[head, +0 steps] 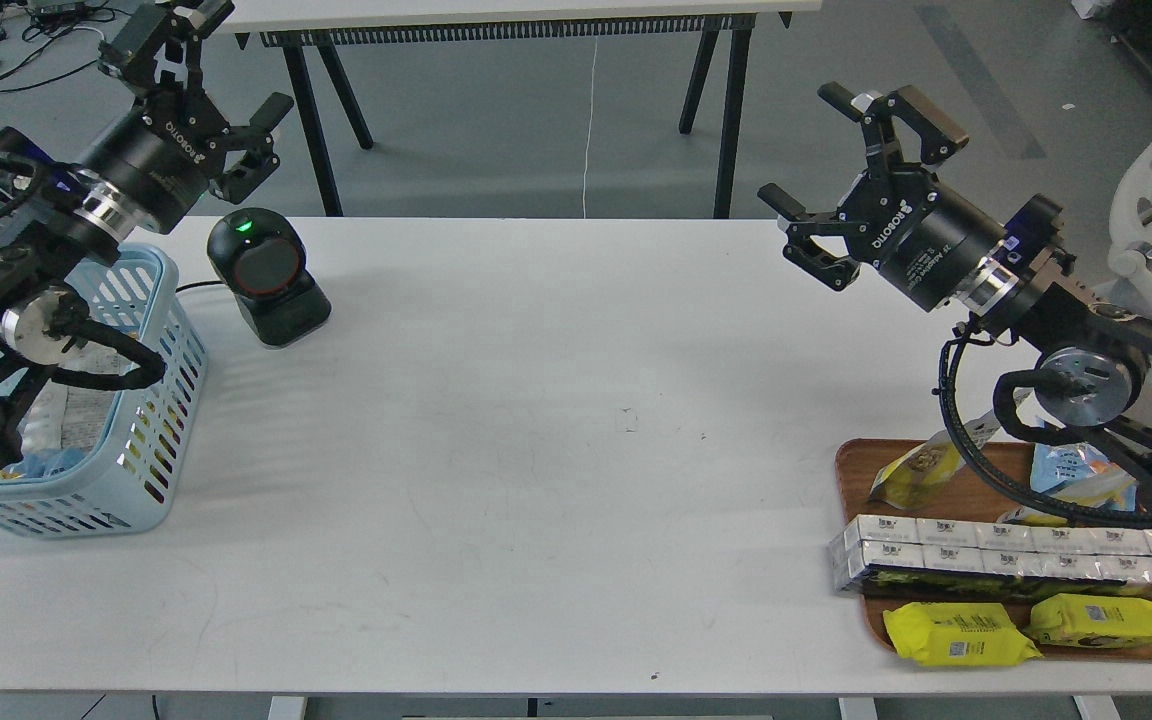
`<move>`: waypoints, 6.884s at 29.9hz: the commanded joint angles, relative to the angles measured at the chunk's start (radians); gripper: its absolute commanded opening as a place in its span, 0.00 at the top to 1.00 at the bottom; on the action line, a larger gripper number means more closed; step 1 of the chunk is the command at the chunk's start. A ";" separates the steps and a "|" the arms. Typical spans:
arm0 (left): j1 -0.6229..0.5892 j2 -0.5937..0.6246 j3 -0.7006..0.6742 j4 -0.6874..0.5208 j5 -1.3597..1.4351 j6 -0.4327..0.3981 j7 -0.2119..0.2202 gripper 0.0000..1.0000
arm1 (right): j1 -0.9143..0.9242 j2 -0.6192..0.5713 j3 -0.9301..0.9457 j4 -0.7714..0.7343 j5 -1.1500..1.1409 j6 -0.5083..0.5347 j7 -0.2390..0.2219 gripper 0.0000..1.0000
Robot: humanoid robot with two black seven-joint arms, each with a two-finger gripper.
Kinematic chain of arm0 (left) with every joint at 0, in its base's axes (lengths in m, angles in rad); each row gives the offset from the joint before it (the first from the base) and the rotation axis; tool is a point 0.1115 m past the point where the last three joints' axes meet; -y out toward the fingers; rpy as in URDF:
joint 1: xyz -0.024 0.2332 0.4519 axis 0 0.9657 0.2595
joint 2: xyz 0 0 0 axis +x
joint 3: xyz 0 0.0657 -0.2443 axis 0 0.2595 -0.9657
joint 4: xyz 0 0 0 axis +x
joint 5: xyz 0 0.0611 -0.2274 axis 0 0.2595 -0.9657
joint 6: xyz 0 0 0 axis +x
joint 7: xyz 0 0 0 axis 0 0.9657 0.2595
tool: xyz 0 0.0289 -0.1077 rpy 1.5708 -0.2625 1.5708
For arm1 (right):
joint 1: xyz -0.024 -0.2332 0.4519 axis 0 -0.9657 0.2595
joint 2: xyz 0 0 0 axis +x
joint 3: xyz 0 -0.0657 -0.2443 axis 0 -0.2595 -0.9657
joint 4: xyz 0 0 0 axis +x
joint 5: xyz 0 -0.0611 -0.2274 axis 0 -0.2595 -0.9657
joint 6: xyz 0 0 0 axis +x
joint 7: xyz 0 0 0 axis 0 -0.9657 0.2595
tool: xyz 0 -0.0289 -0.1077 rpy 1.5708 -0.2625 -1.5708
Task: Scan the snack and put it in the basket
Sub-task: 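Move the right gripper over the wooden tray toward the snack bag, then lower the right gripper and grasp the yellow-and-white snack bag, then lift the snack bag and carry it toward the scanner, then set the snack bag down on the table and withdraw the right gripper, then reach the left gripper to the snack bag and grasp it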
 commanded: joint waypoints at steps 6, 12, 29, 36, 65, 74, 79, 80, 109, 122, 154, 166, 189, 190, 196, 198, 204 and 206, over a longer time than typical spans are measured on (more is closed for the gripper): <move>-0.011 0.012 -0.001 -0.031 -0.001 0.000 0.000 0.00 | 0.006 -0.004 -0.005 -0.002 -0.014 0.000 0.000 0.01; -0.017 0.011 0.001 -0.030 -0.001 0.000 0.000 0.00 | 0.115 -0.059 -0.035 -0.055 -0.256 0.000 0.000 0.01; -0.030 0.011 0.004 -0.031 0.000 0.000 0.000 0.00 | 0.709 -0.179 -0.474 -0.002 -1.311 0.000 0.000 0.01; -0.025 0.014 0.005 -0.027 0.003 0.000 0.000 0.00 | 0.729 -0.322 -0.463 0.320 -1.827 0.000 0.000 0.01; -0.020 0.012 0.005 0.022 0.011 0.000 0.000 0.00 | 0.496 -0.563 -0.474 0.543 -2.070 0.000 0.000 0.04; -0.019 0.011 0.004 0.038 0.011 0.000 0.000 0.00 | 0.436 -0.436 -0.465 0.449 -2.070 0.000 0.000 0.05; -0.017 0.014 0.004 0.042 0.011 0.000 0.000 0.00 | 0.413 -0.397 -0.465 0.411 -2.070 0.000 0.000 0.09; -0.017 0.012 0.004 0.047 0.009 0.000 0.000 0.00 | 0.410 -0.393 -0.465 0.404 -2.070 0.000 0.000 0.11; -0.016 0.009 0.004 0.058 0.009 0.000 0.000 0.00 | 0.359 -0.389 -0.344 0.399 -2.070 0.000 0.000 1.00; -0.025 0.006 -0.004 0.078 0.003 0.000 0.000 0.00 | 0.394 -0.080 -0.106 0.334 -2.070 0.000 0.000 1.00; -0.043 0.009 -0.039 0.205 -0.020 0.000 0.000 0.00 | 0.473 0.606 -0.248 -0.129 -2.070 0.000 0.000 0.23; -0.051 -0.031 -0.041 0.295 -0.018 0.000 0.000 0.00 | 0.534 0.606 -0.025 -0.280 -1.993 0.000 0.000 0.04; -0.062 -0.066 -0.226 0.208 -0.087 0.000 0.000 0.00 | 0.385 0.333 0.126 -0.612 -0.436 0.000 0.000 0.03; -0.063 -0.066 -0.226 0.194 -0.087 0.000 0.000 0.00 | 0.366 0.325 0.120 -0.609 -0.401 0.000 0.000 0.03; -0.167 -0.054 -0.203 0.144 -0.072 0.000 0.000 0.00 | 0.221 0.298 0.129 -0.572 -0.250 0.000 0.000 0.03; -0.235 -0.036 -0.162 0.144 -0.041 0.000 0.000 0.00 | 0.186 0.284 0.130 -0.554 -0.230 0.000 0.000 0.03; -0.581 -0.008 0.264 0.093 0.124 0.000 0.000 0.00 | 0.115 0.241 0.164 -0.538 -0.203 0.000 0.000 0.03; -0.679 -0.009 0.397 0.055 0.176 0.000 0.000 0.00 | 0.094 0.232 0.189 -0.538 -0.172 0.000 0.000 0.03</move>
